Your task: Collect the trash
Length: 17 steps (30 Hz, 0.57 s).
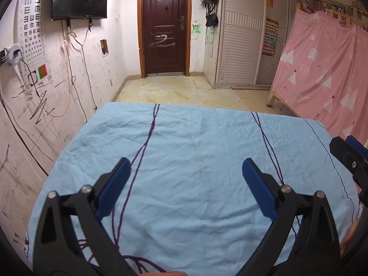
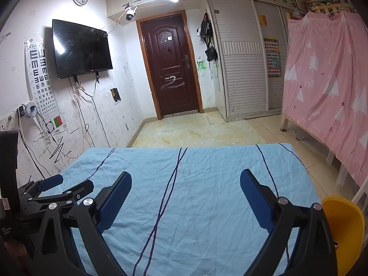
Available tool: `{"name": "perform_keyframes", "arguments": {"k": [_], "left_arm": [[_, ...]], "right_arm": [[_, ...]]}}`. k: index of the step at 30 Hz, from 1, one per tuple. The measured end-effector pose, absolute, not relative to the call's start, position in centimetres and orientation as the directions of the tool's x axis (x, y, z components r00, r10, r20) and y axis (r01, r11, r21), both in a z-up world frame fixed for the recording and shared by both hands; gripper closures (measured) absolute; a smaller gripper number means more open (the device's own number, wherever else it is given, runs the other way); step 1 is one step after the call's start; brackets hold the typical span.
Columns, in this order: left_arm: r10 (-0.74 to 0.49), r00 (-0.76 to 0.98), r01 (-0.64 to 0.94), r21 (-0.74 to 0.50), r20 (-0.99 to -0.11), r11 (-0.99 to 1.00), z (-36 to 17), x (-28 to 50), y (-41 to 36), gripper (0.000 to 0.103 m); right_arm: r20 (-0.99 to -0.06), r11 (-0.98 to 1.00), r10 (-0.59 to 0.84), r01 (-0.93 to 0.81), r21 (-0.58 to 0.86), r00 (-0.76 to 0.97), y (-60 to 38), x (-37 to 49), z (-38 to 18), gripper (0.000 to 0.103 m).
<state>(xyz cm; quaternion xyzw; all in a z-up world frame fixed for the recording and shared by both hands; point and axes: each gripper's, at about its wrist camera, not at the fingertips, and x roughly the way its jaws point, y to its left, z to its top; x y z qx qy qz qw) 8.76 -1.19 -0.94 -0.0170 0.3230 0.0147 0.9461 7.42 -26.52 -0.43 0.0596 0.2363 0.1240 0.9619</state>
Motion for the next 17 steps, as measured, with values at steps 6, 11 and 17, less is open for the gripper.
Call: {"name": "perform_keyframes", "arguments": {"k": [6, 11, 17], "left_arm": [[0.012, 0.795, -0.038, -0.03, -0.606, 0.999, -0.99, 8.89, -1.03, 0.009], [0.014, 0.794, -0.04, -0.029, -0.608, 0.999, -1.02, 8.89, -1.01, 0.009], [0.015, 0.794, -0.04, -0.028, -0.608, 0.999, -1.04, 8.84, -0.93, 0.009]], "right_arm": [[-0.441, 0.963, 0.265, -0.21, 0.171, 0.858, -26.41, 7.45, -0.54, 0.015], [-0.441, 0.962, 0.266, -0.21, 0.172, 0.857, -26.5, 7.48, -0.57, 0.015], [-0.441, 0.962, 0.266, -0.21, 0.173, 0.857, -26.48, 7.48, -0.58, 0.015]]}}
